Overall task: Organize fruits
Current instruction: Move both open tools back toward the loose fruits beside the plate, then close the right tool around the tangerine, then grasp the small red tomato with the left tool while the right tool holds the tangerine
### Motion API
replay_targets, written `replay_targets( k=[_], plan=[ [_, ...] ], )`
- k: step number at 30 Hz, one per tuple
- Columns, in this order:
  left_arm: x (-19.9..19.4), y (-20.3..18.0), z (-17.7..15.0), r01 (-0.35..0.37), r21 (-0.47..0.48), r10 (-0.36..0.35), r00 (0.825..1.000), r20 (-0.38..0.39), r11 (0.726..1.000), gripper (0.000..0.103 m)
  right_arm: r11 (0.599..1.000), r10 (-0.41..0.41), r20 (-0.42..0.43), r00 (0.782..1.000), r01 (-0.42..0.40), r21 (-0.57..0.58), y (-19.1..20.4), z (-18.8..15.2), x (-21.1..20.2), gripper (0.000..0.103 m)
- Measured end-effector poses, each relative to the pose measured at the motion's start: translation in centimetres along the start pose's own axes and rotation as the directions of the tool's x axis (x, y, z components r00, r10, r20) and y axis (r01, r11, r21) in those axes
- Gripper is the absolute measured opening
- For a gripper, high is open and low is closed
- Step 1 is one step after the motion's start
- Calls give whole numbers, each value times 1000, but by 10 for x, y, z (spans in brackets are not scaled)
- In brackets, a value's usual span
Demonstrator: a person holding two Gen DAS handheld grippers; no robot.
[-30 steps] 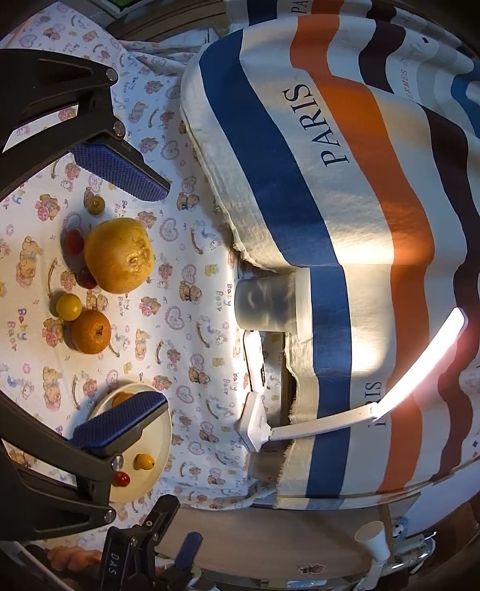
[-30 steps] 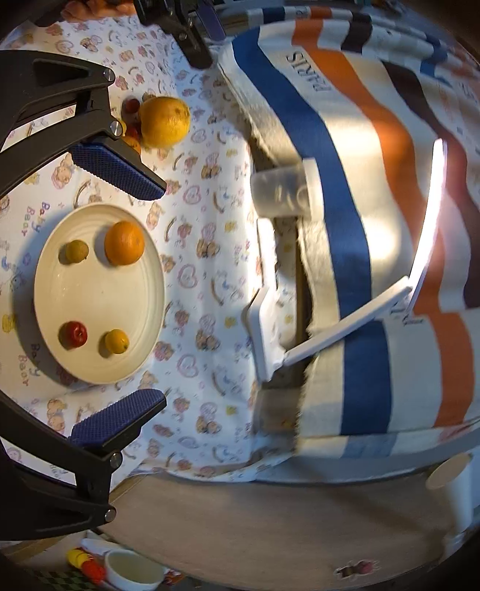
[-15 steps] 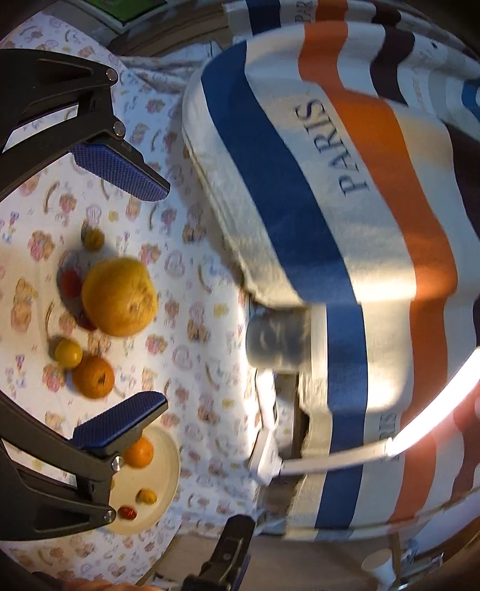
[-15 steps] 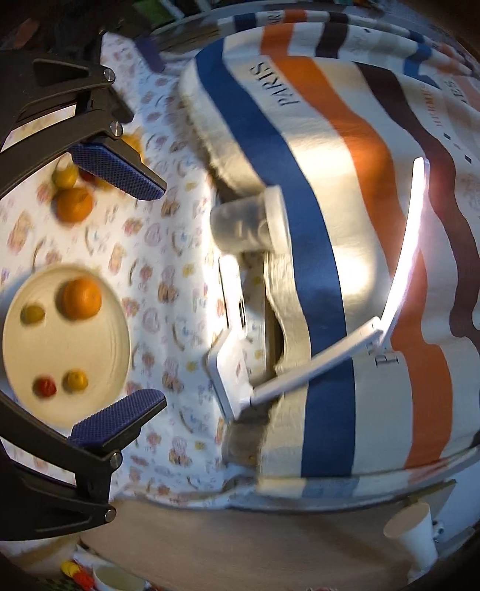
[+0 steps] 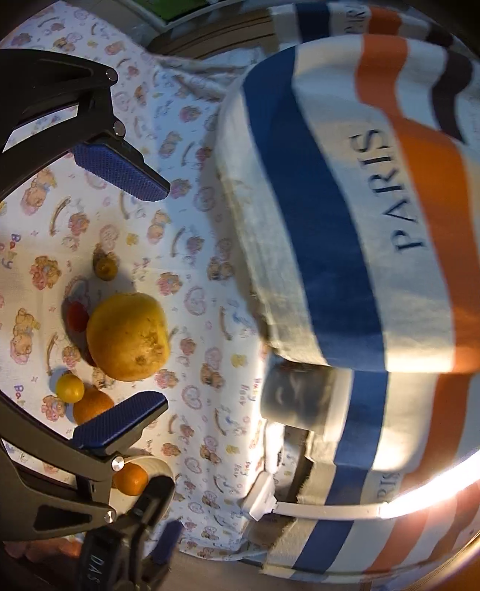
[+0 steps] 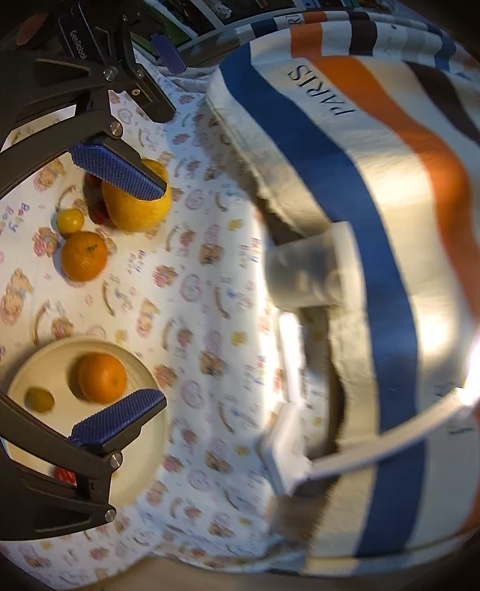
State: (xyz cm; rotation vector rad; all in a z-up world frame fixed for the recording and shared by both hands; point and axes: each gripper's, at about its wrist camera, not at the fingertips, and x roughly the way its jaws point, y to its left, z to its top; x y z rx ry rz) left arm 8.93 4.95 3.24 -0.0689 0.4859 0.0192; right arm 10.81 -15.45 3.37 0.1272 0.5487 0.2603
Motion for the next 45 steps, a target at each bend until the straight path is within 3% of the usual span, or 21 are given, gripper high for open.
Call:
replay_targets(
  k=[4, 9, 15, 17, 23, 25, 27, 34, 38, 42, 44, 45],
  plan=[
    [11, 14, 0, 26, -85, -32, 997, -71, 996, 102, 999, 44, -104, 994, -45, -3, 9, -8, 24, 102],
    [20, 28, -2, 23, -143, -40, 993, -111, 989, 102, 997, 77, -163, 984, -78, -1, 10, -23, 45, 102],
    [28, 39, -3, 39, -198, -69, 987, -146, 979, 102, 995, 80, -244, 967, -92, -39, 14, -41, 69, 88],
    [27, 39, -4, 45, -198, -75, 986, -147, 979, 102, 994, 90, -260, 961, -102, -33, 14, -45, 74, 86],
    [25, 36, -2, 31, -174, -55, 990, -133, 984, 102, 994, 96, -314, 945, -107, -19, 13, -51, 87, 68],
    [25, 36, -2, 14, -160, -35, 991, -128, 987, 102, 994, 104, -320, 942, -109, 1, 11, -51, 90, 57],
    [26, 35, -3, 2, -147, -21, 992, -127, 989, 102, 991, 133, -326, 936, -132, 26, 10, -51, 89, 51],
    [33, 28, -7, 6, -105, -23, 986, -163, 994, 102, 996, 74, -298, 952, -84, -20, 13, -50, 82, 50],
    [47, 23, -13, 45, -97, -69, 961, -269, 994, 95, 997, 58, -237, 970, -67, -27, 9, -44, 71, 49],
    [67, 18, -25, 53, -96, -88, 908, -410, 994, 73, 997, 68, -172, 983, -71, -14, 3, -38, 59, 50],
    [76, 16, -32, 67, -101, -107, 881, -460, 993, 69, 995, 98, -168, 981, -99, -1, 1, -37, 58, 50],
    [78, 16, -34, 81, -116, -126, 877, -464, 990, 68, 994, 108, -171, 979, -109, 2, 1, -37, 58, 50]
  ],
)
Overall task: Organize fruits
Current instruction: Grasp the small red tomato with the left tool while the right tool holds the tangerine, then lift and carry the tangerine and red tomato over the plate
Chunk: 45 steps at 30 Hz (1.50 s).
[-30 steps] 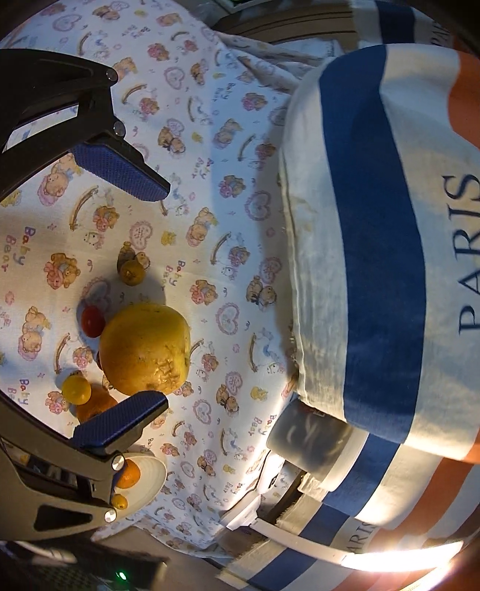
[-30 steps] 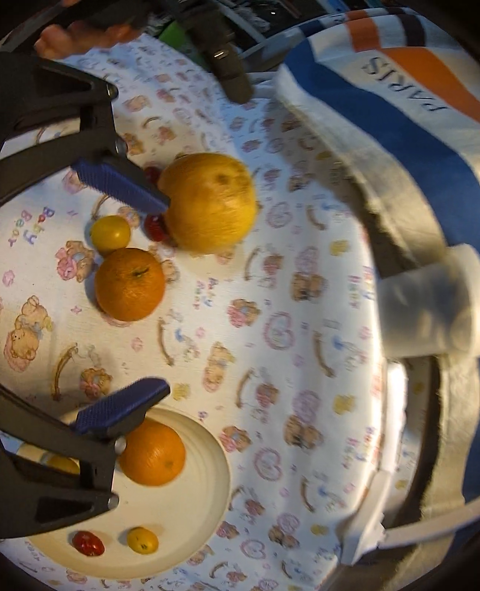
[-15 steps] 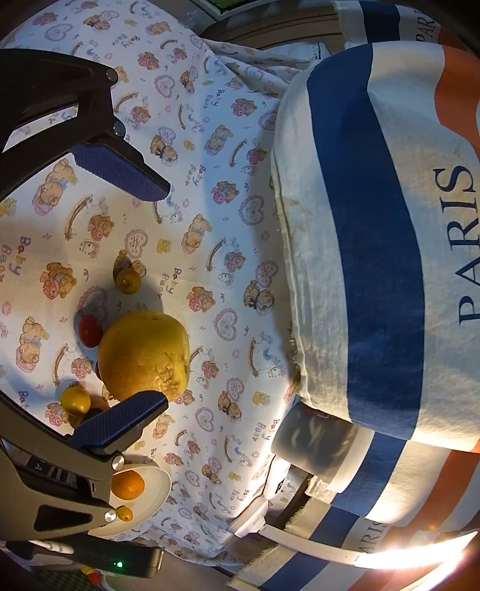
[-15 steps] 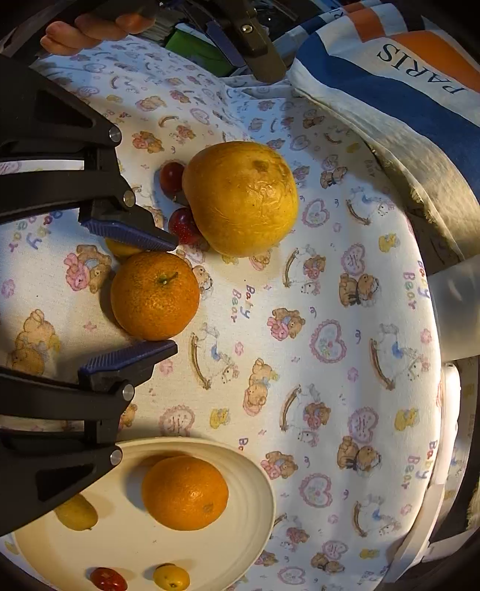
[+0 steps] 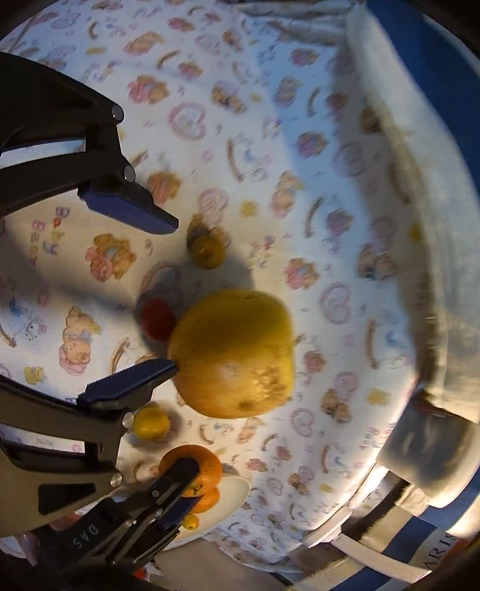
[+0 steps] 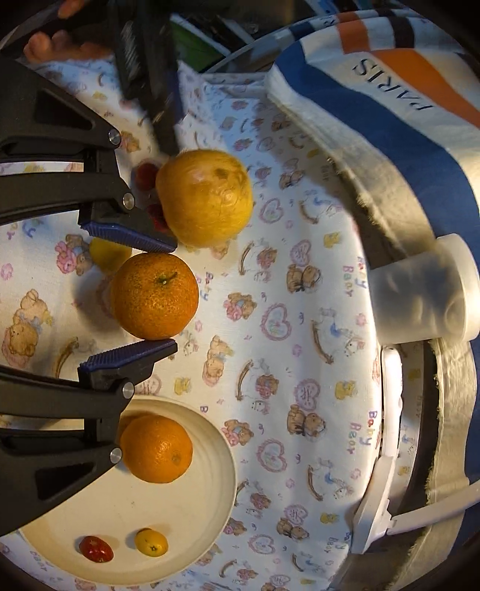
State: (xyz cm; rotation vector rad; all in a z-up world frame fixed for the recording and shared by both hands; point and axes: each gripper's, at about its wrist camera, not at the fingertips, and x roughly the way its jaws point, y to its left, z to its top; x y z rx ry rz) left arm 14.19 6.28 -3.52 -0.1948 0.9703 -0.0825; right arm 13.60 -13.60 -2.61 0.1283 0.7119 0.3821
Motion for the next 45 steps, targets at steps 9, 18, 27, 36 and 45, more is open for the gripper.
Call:
replay_targets(
  k=[9, 18, 27, 36, 45],
  plan=[
    [16, -19, -9, -7, 73, 11, 999, -52, 997, 40, 1000, -7, -6, 1000, 7, 10, -2, -1, 2, 50],
    [26, -22, -11, -47, 89, 49, 998, -25, 995, 29, 1000, 1, -16, 1000, -1, -6, 0, -2, 3, 50],
    [18, -18, -10, -58, 92, 59, 998, -13, 994, 26, 999, -31, 3, 1000, 31, -14, -3, 0, 0, 50],
    [-29, -26, -11, -73, 113, 58, 990, 130, 991, 26, 1000, -9, 44, 999, 9, -17, 0, 3, -12, 50],
    [-68, -43, -14, -49, 144, 12, 969, 248, 988, 26, 1000, -3, 83, 997, 5, -21, 3, 3, -23, 50]
  ],
)
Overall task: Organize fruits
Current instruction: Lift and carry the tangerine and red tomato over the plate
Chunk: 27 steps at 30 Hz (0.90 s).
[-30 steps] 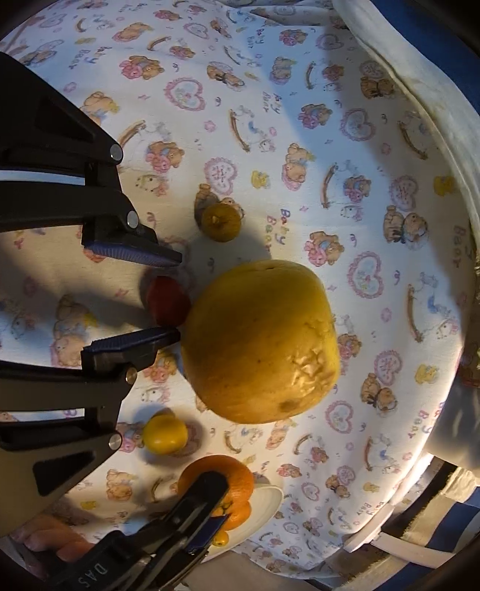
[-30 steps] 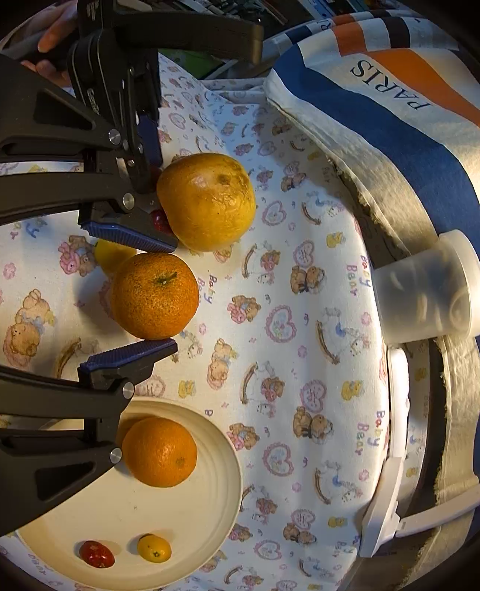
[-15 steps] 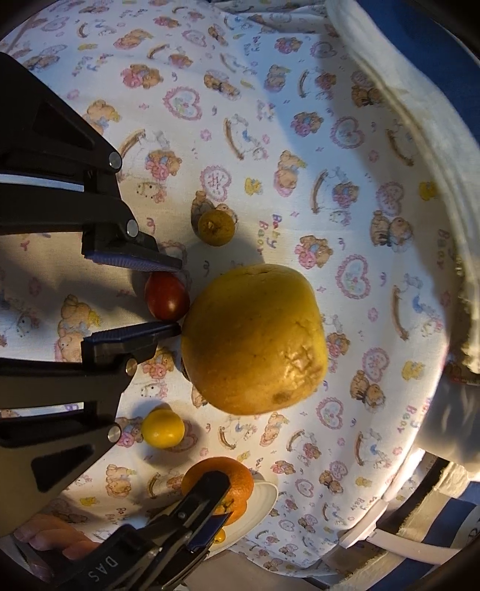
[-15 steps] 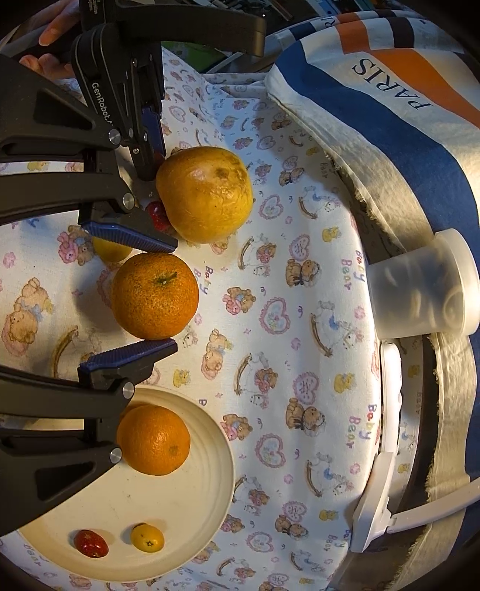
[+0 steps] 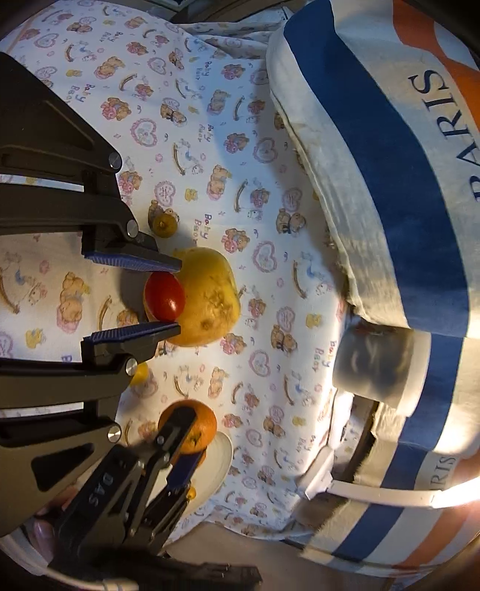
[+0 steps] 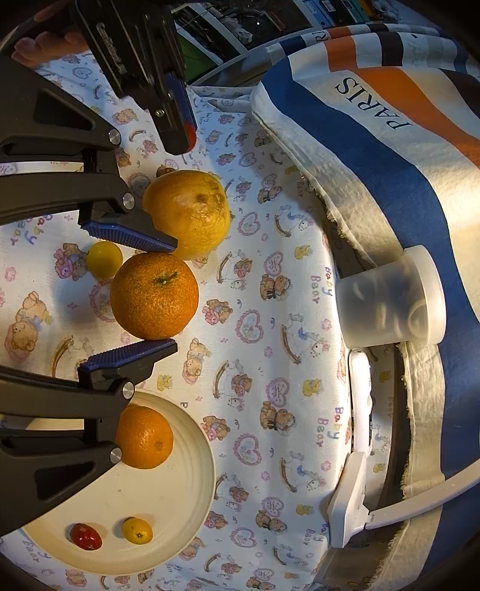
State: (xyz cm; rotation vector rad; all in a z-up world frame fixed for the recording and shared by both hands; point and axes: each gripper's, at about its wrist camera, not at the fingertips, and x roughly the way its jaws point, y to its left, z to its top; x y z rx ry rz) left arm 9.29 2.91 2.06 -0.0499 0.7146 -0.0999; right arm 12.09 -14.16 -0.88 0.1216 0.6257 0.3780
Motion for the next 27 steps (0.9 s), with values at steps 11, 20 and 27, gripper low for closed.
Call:
replay_targets(
  k=[11, 20, 27],
  plan=[
    [-27, -19, -1, 28, 52, -34, 994, 104, 998, 26, 1000, -6, 20, 1000, 7, -3, -2, 0, -4, 50],
    [-42, -28, -4, 86, 83, -103, 970, 219, 993, 26, 999, -3, 129, 992, -3, 50, -14, 20, -46, 50],
    [-45, -24, -4, 93, 62, -106, 958, 267, 994, 26, 996, -85, 241, 967, 80, 32, -41, 26, -104, 50]
  ],
)
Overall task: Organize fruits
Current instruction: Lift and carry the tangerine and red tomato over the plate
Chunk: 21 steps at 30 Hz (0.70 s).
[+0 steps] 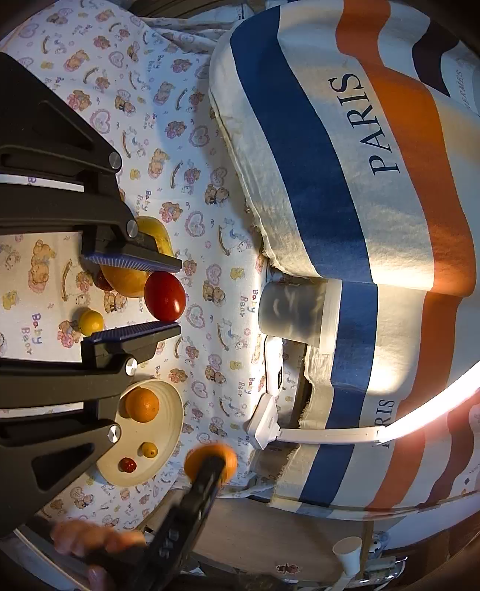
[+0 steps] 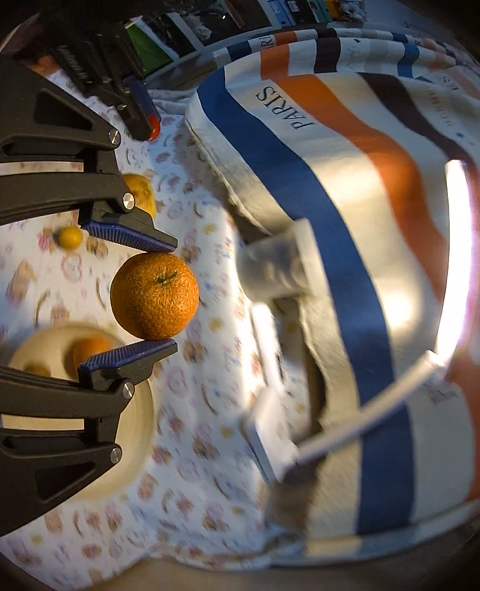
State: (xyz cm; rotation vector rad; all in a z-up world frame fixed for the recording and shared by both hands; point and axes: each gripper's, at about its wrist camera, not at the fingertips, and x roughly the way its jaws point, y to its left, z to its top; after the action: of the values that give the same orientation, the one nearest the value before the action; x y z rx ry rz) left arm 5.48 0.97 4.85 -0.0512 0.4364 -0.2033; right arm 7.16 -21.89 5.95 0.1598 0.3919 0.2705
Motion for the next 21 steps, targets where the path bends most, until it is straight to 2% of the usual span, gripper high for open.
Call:
replay_targets(
  k=[5, 8, 11, 13, 15, 17, 21],
  plan=[
    [5, -10, -4, 1, 45, 0, 1000, -9, 999, 26, 999, -51, -7, 999, 50, -19, -40, -7, -20, 50],
    [10, -19, -7, 46, 51, -44, 998, -38, 998, 26, 995, -99, -23, 995, 99, -7, -65, -15, -20, 50],
    [20, -34, -10, 124, 53, -118, 988, -100, 991, 26, 994, -93, -52, 994, 96, 55, -90, -24, -17, 50],
    [25, -48, -13, 155, 75, -145, 981, -126, 985, 26, 991, -113, -105, 988, 119, 56, -99, -24, -9, 50],
    [32, -63, -15, 168, 110, -149, 975, -163, 980, 26, 986, -146, -157, 977, 157, 63, -106, -25, -1, 50],
    [41, -78, -15, 171, 135, -144, 971, -192, 976, 26, 986, -116, -195, 974, 136, 95, -117, -28, 3, 50],
    [64, -101, -11, 208, 111, -173, 949, -262, 972, 26, 980, -120, -235, 965, 153, 125, -129, -31, 6, 50]
  ],
)
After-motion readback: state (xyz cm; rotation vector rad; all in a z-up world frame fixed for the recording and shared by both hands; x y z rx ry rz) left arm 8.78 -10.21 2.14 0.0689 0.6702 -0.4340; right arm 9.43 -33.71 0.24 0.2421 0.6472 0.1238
